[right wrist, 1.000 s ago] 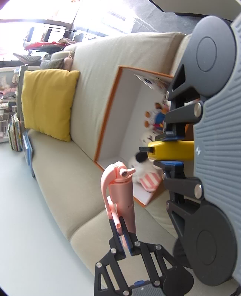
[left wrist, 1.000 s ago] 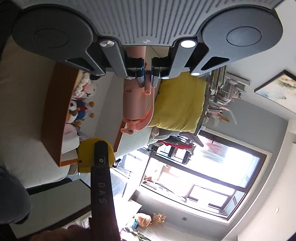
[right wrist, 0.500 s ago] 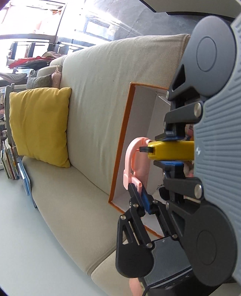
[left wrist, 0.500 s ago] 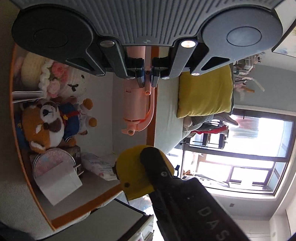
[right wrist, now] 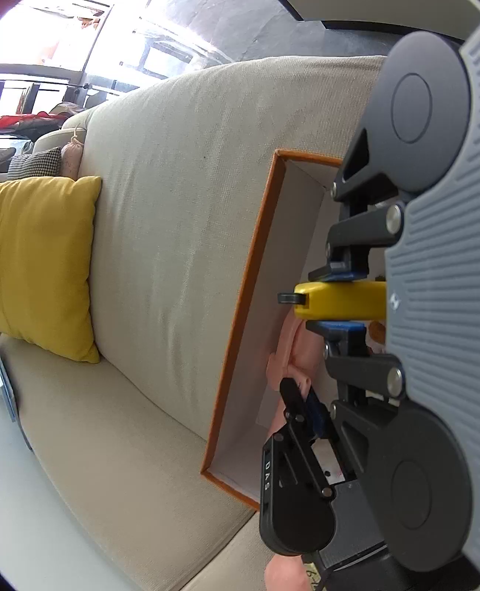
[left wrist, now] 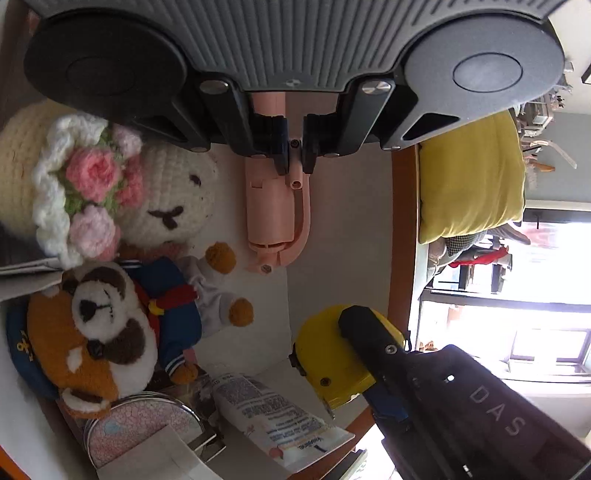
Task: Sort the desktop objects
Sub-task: 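Lower the selfie stick and tape measure into the box and open both grippers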
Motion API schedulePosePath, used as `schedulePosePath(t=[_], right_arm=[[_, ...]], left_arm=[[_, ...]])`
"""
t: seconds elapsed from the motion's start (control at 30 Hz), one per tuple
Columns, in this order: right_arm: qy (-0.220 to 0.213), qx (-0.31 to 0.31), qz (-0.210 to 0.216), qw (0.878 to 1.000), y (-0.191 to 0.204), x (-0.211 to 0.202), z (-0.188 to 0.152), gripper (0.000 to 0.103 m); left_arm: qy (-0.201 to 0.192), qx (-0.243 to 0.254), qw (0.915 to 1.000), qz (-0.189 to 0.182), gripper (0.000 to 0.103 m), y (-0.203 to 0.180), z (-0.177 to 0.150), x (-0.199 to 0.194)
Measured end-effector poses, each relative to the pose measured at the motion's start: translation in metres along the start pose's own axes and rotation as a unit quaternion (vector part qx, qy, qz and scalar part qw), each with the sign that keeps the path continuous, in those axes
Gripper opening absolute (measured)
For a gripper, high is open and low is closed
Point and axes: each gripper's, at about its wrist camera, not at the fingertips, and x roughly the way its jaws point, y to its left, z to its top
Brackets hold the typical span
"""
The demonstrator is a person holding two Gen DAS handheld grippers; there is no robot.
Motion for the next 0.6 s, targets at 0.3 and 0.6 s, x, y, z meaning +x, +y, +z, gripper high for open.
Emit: schedulePosePath(t=[0.3, 0.6], right_arm=[[0.047, -0.005, -0.043, 0.998, 0.007, 0.033, 0.007, 0.021], [0.090, -0.016, -0.067, 0.994, 0.012, 0.059, 0.008, 0.021]], left_arm=[[0.017, -0.074, 0.9967, -0.030, 0.016, 0.018, -0.012, -0.007], [0.002, -0.166, 0.9860, 0.012, 0.023, 0.031, -0.036, -0.051]])
